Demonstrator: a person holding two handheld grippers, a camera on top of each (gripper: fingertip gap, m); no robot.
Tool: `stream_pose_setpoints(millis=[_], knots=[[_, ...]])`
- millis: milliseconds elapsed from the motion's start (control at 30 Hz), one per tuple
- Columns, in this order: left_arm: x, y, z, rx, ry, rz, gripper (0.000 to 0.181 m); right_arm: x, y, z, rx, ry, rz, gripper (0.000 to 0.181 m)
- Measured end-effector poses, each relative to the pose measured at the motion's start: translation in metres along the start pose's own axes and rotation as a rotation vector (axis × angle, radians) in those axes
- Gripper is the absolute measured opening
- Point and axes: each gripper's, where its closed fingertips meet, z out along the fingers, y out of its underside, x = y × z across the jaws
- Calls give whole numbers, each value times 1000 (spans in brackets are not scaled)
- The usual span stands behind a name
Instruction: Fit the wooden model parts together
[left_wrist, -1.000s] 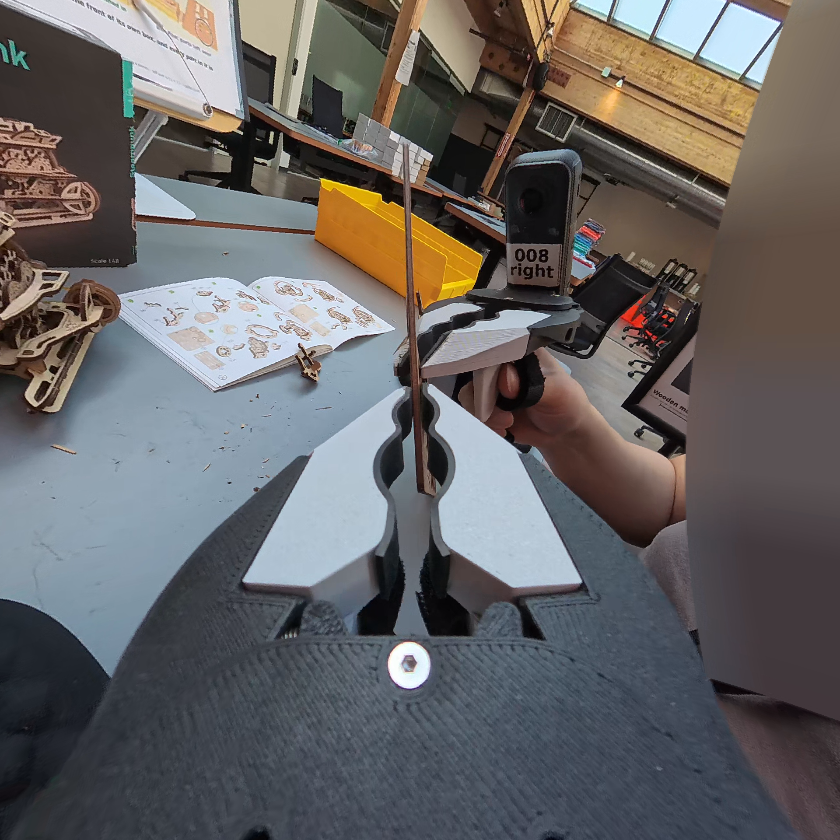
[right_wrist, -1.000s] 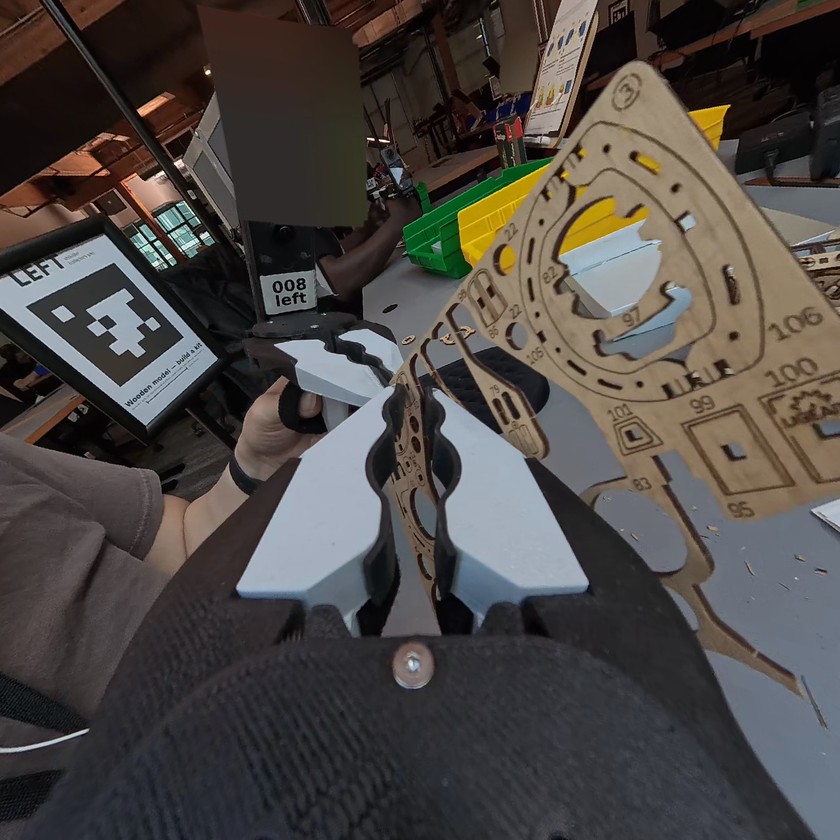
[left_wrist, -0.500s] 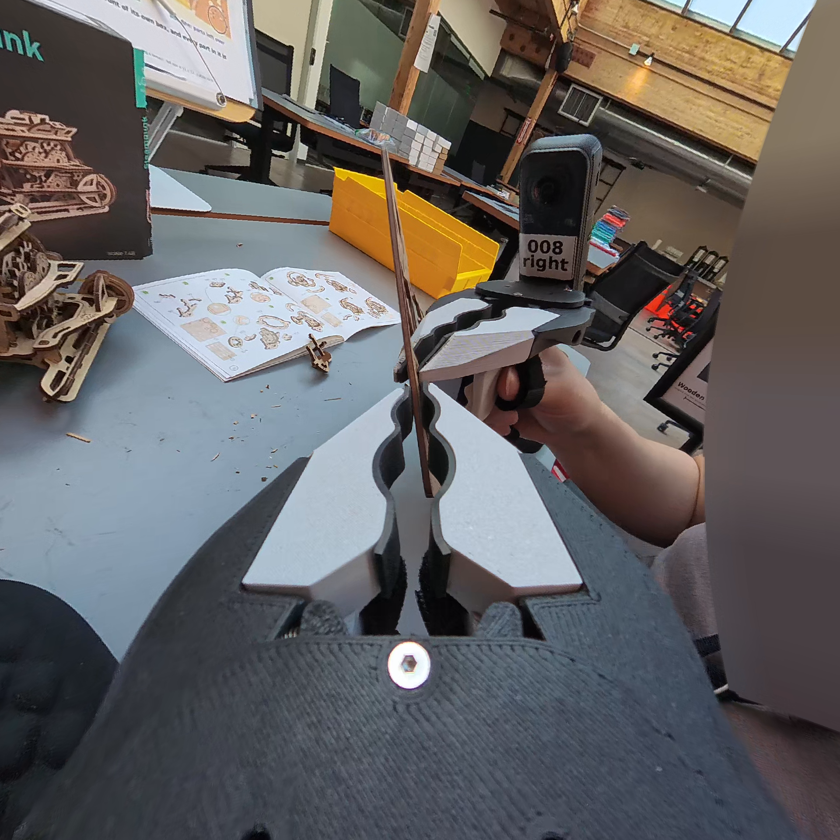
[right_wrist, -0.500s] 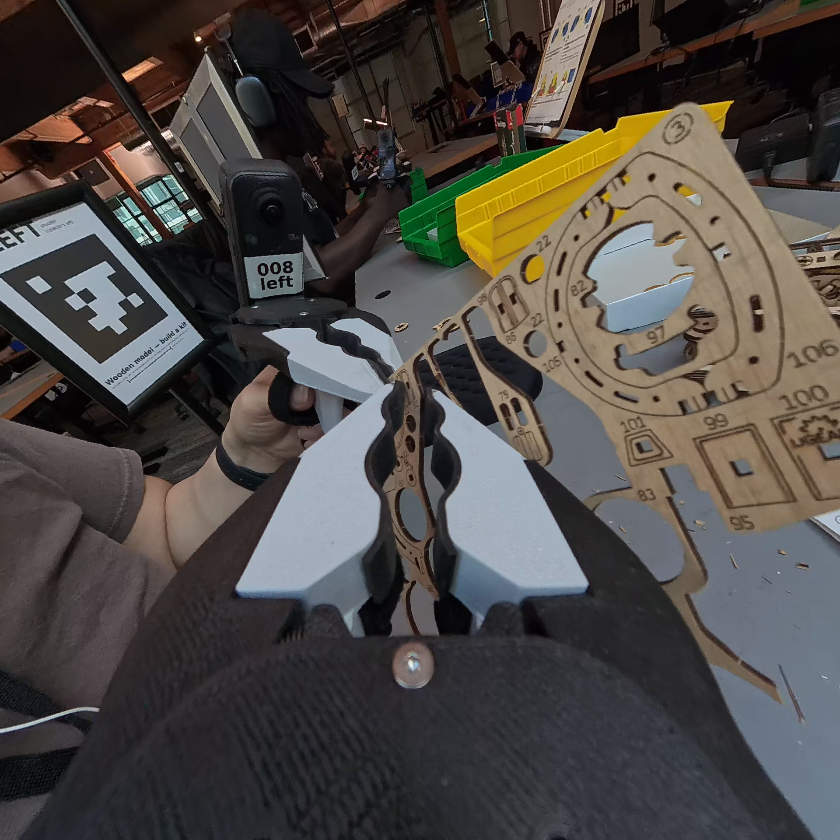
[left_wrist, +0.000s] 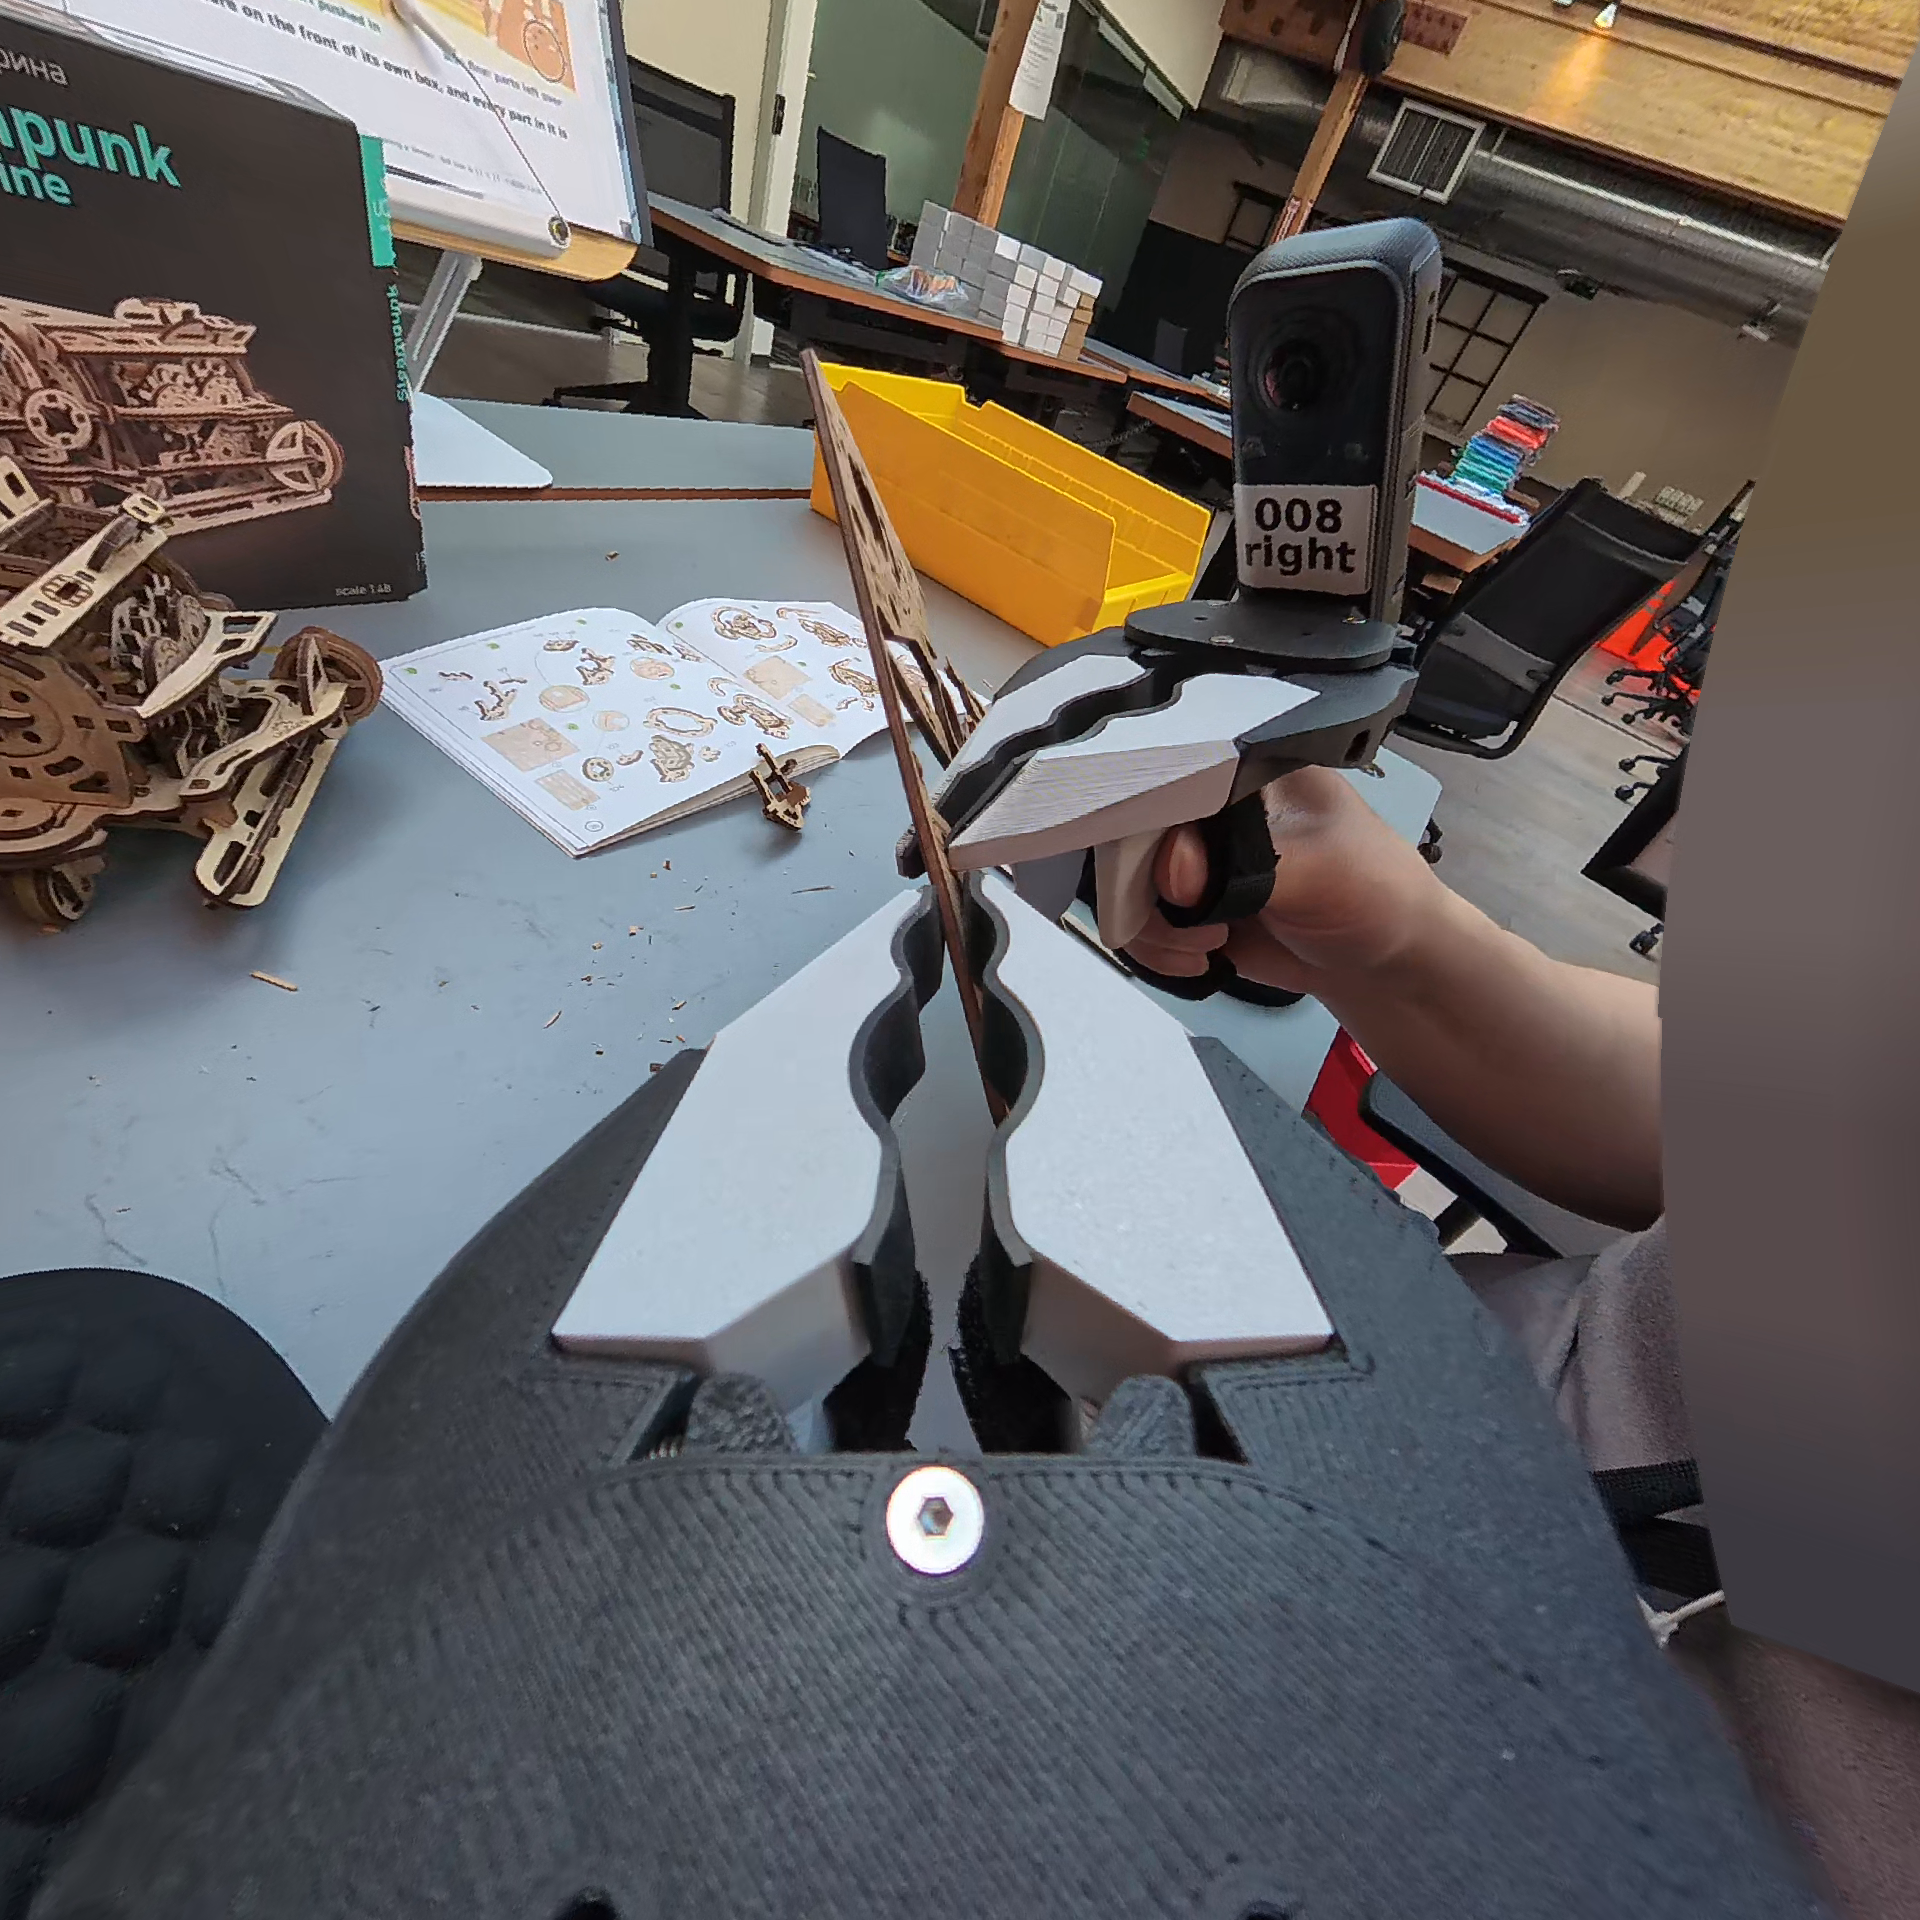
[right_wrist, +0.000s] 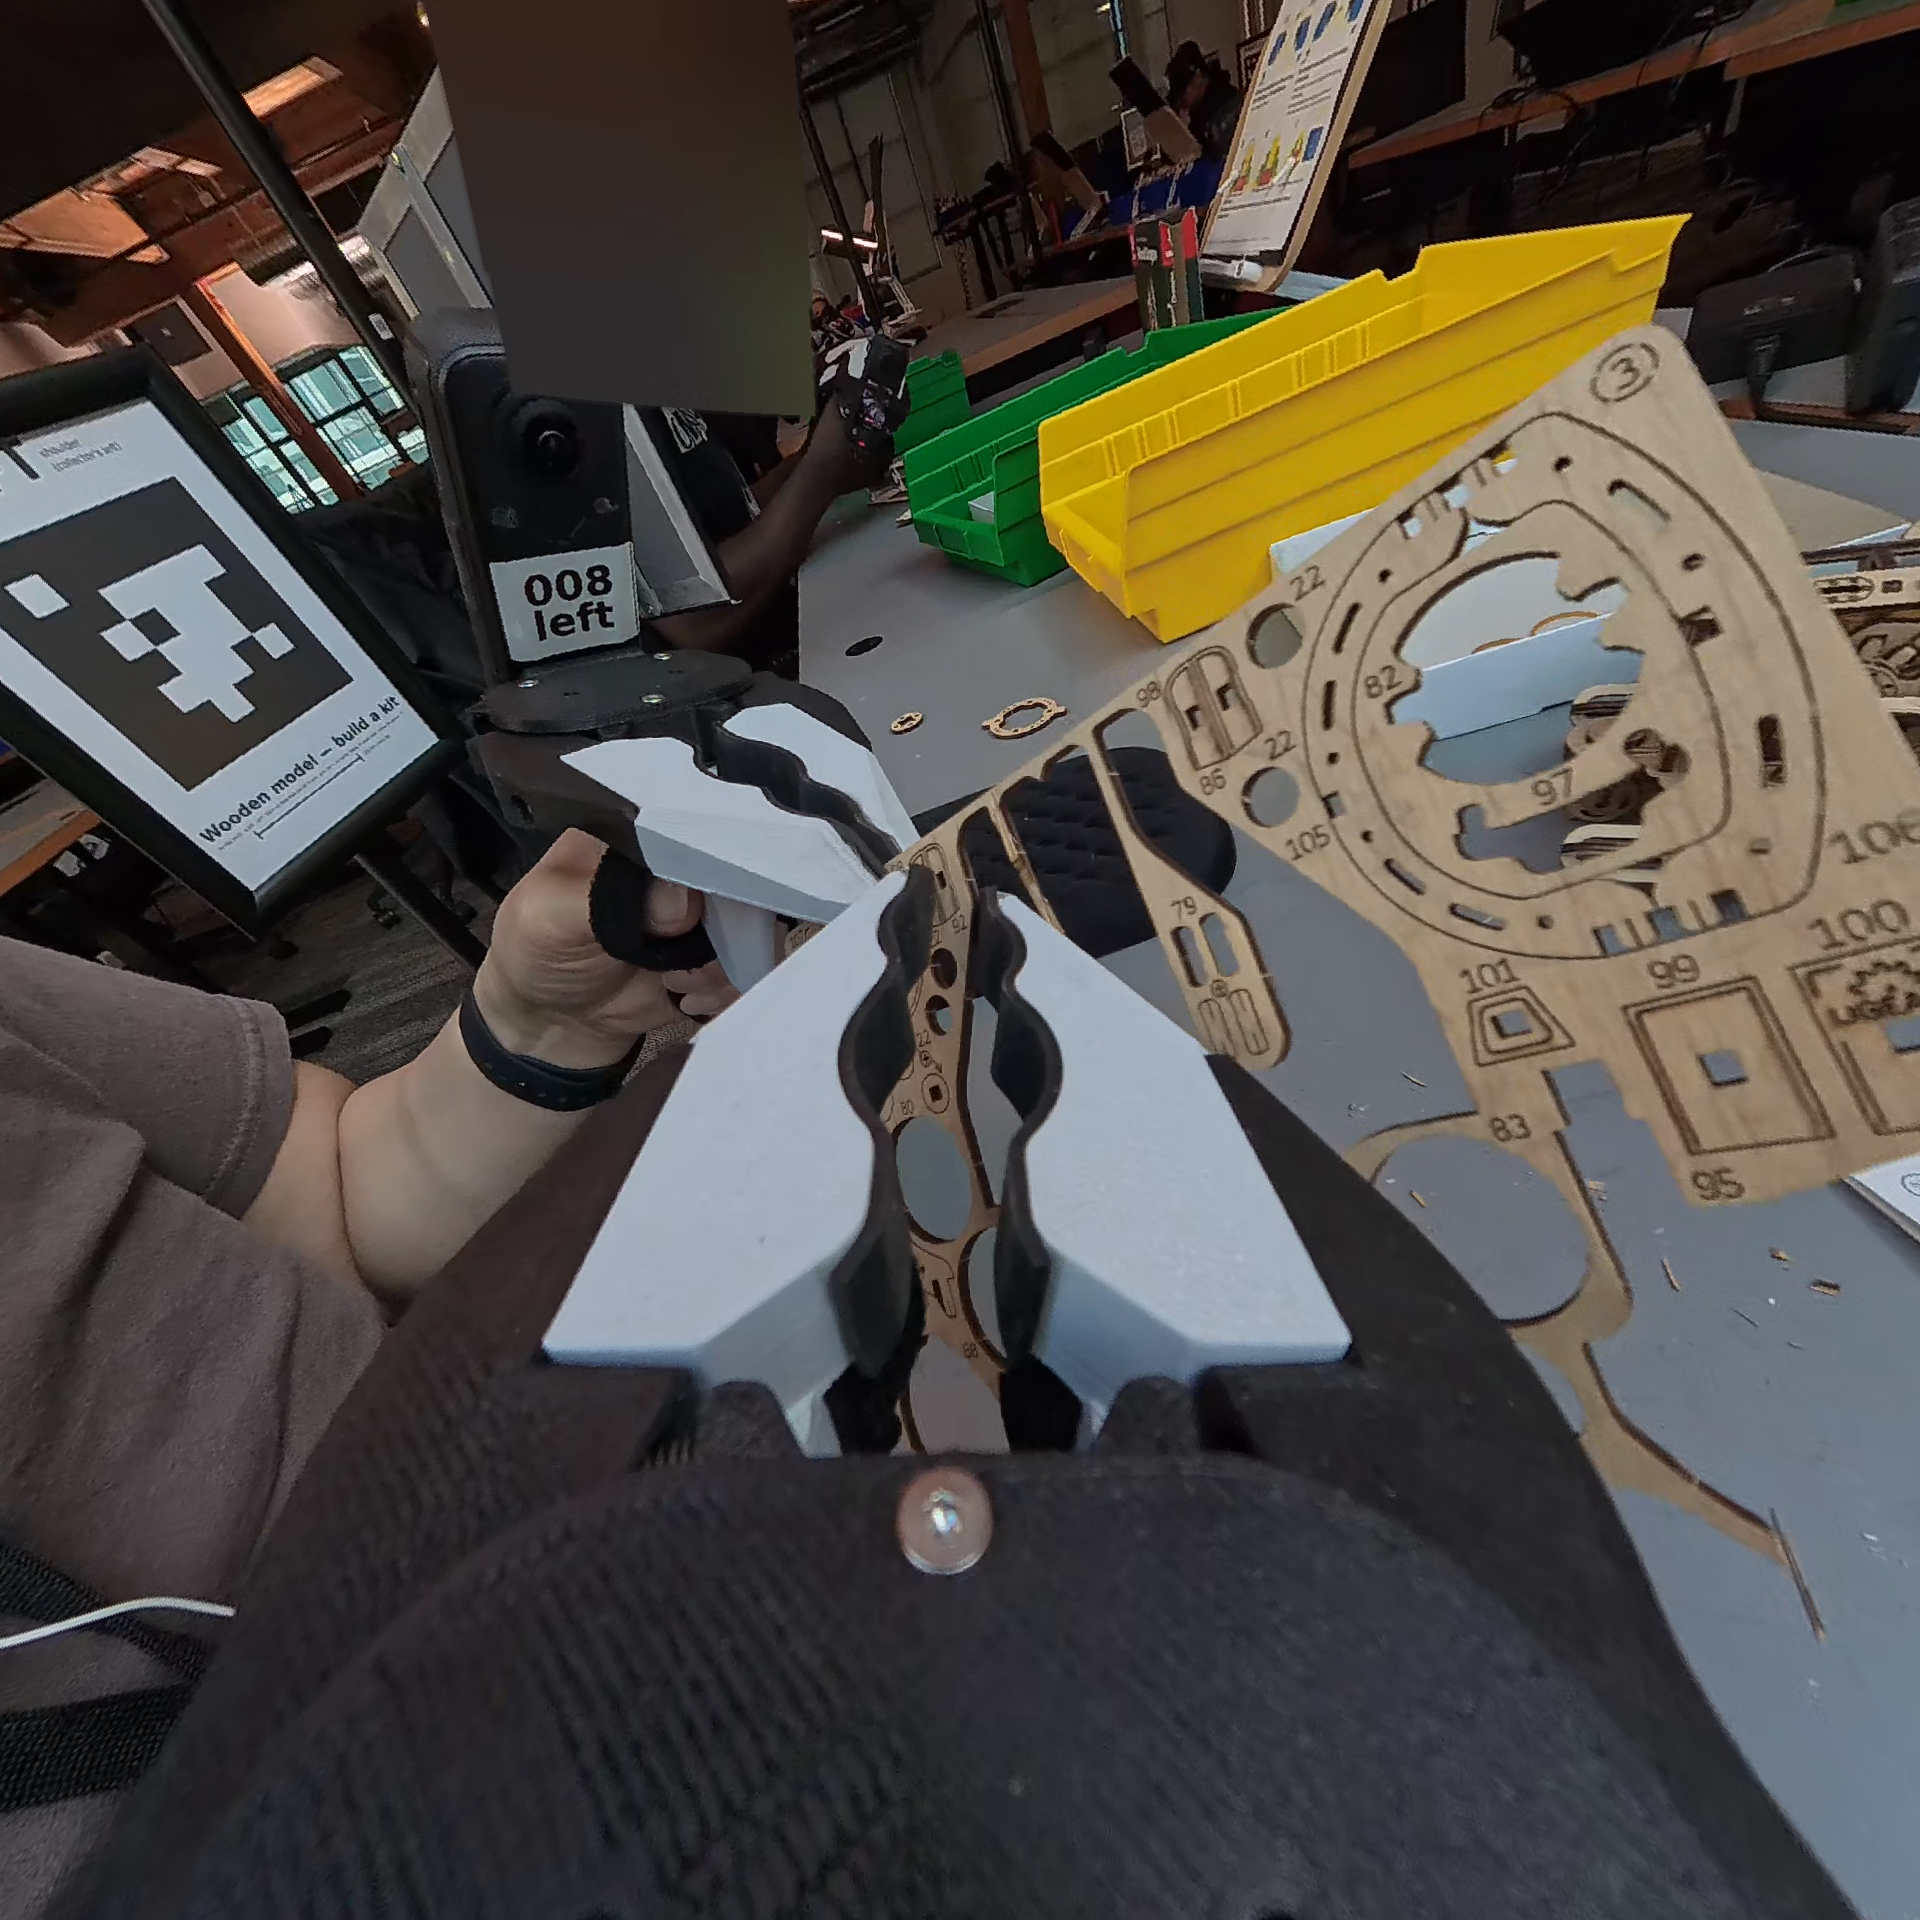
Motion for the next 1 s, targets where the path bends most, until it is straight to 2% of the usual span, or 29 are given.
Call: stream_pose_setpoints(millis=[400,567,1000], knots=[[-3,4,1,-13,-16,29,1,4,4,2,0,30,-11,7],[5,-1,-1,41,89,-23,1,-6,-4,-3,55,-91,85,6],[10,-5,-3,96,191,-173,0,-11,-7,-5,27,-87,78,5]])
